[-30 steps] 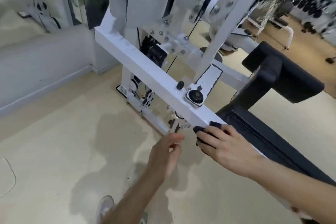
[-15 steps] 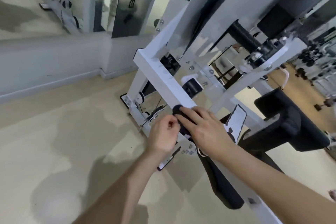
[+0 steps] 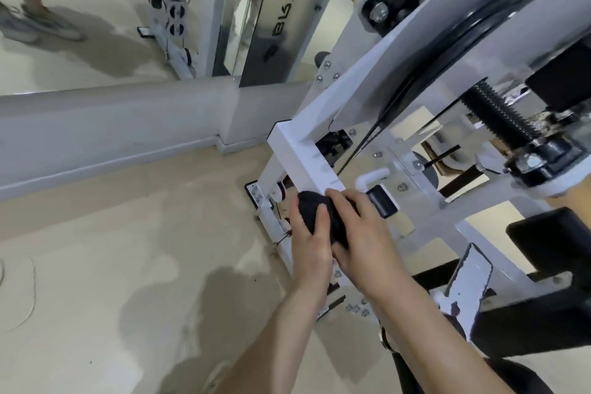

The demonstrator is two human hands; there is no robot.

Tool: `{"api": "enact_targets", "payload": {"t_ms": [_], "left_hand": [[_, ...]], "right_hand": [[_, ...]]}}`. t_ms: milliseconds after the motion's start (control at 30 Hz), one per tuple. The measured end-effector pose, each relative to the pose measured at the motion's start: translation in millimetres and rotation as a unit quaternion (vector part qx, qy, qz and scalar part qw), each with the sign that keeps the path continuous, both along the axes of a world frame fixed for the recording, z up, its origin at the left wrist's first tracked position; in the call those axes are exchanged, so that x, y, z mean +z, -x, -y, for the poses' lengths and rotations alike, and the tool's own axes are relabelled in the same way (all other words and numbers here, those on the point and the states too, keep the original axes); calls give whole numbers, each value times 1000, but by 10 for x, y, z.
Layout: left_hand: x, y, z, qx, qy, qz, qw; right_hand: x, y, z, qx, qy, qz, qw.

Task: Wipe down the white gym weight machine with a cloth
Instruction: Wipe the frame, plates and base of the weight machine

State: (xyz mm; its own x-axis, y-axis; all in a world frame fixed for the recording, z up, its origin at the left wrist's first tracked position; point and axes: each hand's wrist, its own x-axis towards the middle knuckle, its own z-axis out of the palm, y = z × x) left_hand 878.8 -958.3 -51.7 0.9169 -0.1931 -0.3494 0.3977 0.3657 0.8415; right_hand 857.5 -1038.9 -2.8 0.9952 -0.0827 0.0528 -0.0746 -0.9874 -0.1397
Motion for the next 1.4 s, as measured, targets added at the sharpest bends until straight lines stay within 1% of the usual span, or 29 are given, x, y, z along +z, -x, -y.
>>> {"api": "enact_targets", "payload": {"t_ms": [67,100,167,200,267,400,534,567,601,634,667,701,734,801,867,901,934,968,1034,1068,1101,1134,1168,1201,1234,1268,1301,1368,1401], "left_hand": [[26,103,91,-26,-16,19,999],[30,79,113,-34,-44,35,998],[42,-50,144,-18,-96,76,992],[68,-143,161,7,-120,99,988],[130,-401,164,58,-173,154,971],[107,-1092,109,123,-262,209,934],[2,-1406,-96,116,-264,290,913],[3,-1583,-170,89,-258,291,917],[50,-1812,-234,29,-239,267,933],[128,-2044,-286,-66,-201,237,948],[212,-2229,-311,-168,-161,212,949],[268,-2397,-316,-259,-118,196,938],[293,-2470,-301,-309,-94,178,930],[264,-2483,-292,-337,-86,127,929],[80,-2447,-399,-309,-105,202,923],[-29,-2412,-496,-311,-89,233,917],[-90,-2404,-576,-331,-58,232,913],[-108,-2407,-647,-369,-14,202,907],[-31,-2484,-645,-446,32,141,883],[-6,-2546,-557,-460,42,109,880],[65,-2617,-450,-468,14,80,880],[148,-2683,-346,-476,-58,117,870],[211,-2735,-258,-483,-124,179,848],[244,-2779,-177,-476,-170,236,830],[283,-2807,-140,-473,-175,263,822],[325,-2832,-114,-485,-151,265,820],[336,-2849,-124,-498,-131,263,816],[301,-2856,-251,-542,-108,277,786],[259,-2859,-366,-562,-85,262,780]], "right_hand": [[40,84,67,-12,-128,-6,992],[27,90,69,-30,-179,0,983],[-29,29,49,-87,-237,54,966],[-40,-27,27,-116,-239,95,959],[-42,-143,-44,-146,-197,147,958],[-181,-210,-262,-60,-85,139,985],[-206,-334,-416,-44,-34,155,986],[-194,-411,-472,-38,-31,151,987],[-185,-500,-545,-33,-34,144,988],[-186,-590,-636,-35,-40,132,990],[-189,-676,-716,-44,-48,122,990],[-185,-808,-791,-68,-62,121,988],[-166,-934,-851,-96,-86,127,984],[-123,-1142,-935,-151,-127,144,970],[-92,-1358,-983,-228,-150,163,948],[-64,-1437,-1016,-268,-166,153,937],[-44,-1498,-1046,-296,-180,141,927],[-23,-1550,-1071,-312,-193,137,920],[31,-1671,-1121,-338,-225,162,899],[55,-1729,-1141,-357,-247,181,882],[65,-1781,-1166,-376,-273,200,862],[53,-1819,-1196,-394,-303,215,841],[37,-1847,-1228,-411,-318,228,824],[20,-1869,-1253,-420,-314,244,816],[16,-1884,-1268,-425,-297,259,815],[13,-1897,-1258,-430,-289,276,810],[10,-1905,-1224,-437,-295,292,798],[-13,-1894,-1158,-452,-333,321,762],[-22,-1883,-1139,-459,-349,334,746]]}}
